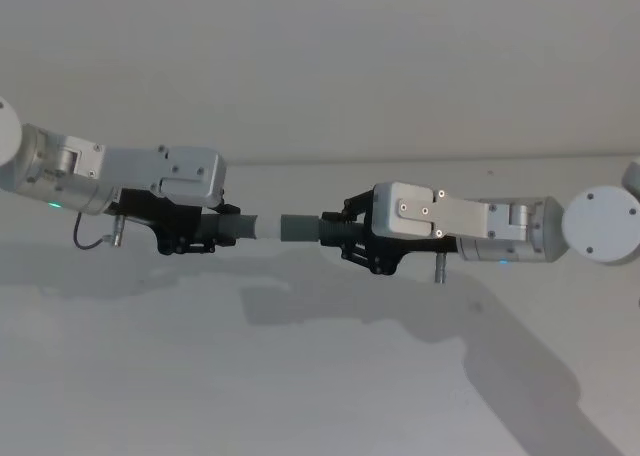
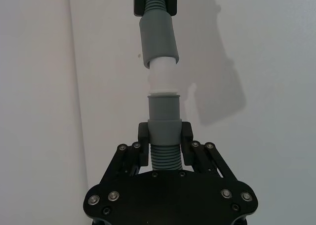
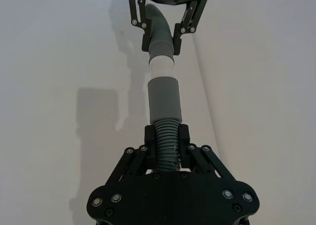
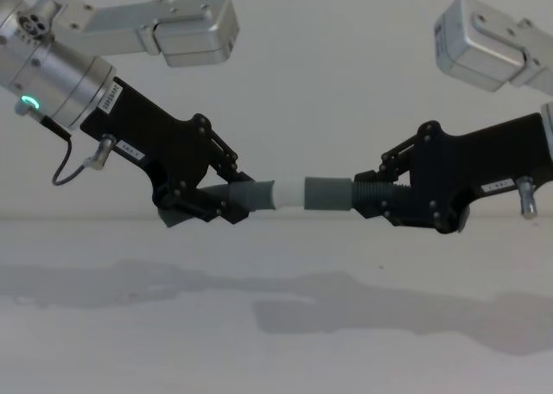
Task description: Use both hands to pick up one end of the pipe from the table, align the ends, and insert them.
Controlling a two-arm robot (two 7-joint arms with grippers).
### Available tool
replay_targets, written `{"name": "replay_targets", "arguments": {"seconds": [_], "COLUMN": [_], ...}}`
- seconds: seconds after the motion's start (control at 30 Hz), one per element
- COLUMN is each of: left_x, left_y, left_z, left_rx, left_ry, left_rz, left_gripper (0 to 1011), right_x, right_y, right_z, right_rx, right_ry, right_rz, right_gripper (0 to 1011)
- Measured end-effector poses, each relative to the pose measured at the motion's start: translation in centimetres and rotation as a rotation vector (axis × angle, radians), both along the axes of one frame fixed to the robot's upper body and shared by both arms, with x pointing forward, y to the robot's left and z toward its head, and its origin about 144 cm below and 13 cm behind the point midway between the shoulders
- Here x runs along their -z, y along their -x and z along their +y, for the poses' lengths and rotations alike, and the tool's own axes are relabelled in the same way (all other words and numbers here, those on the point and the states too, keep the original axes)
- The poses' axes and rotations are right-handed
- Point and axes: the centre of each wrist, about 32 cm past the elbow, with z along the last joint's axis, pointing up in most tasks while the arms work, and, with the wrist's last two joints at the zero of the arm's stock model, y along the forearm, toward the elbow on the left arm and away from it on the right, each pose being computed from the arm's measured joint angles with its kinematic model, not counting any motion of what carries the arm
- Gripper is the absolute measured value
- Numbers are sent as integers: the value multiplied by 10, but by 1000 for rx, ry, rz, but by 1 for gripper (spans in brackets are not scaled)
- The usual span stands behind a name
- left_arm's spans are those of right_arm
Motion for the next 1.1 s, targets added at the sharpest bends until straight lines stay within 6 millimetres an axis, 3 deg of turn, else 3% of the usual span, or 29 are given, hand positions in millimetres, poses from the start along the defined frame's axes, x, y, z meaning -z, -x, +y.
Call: {"name": "replay_targets", "arguments": {"seconds": [1.1], "left_x": [0], "left_y": [0], "left_z": [0], "left_rx": [-1], "left_ry": [0], "left_rz": [0], "left_gripper": [336], "right_x": [-4], "right_y": [4], "right_z": [4], "right_rx": [-6], "right_ry": [-13], "right_rz": [3], "right_gripper": [238]}}
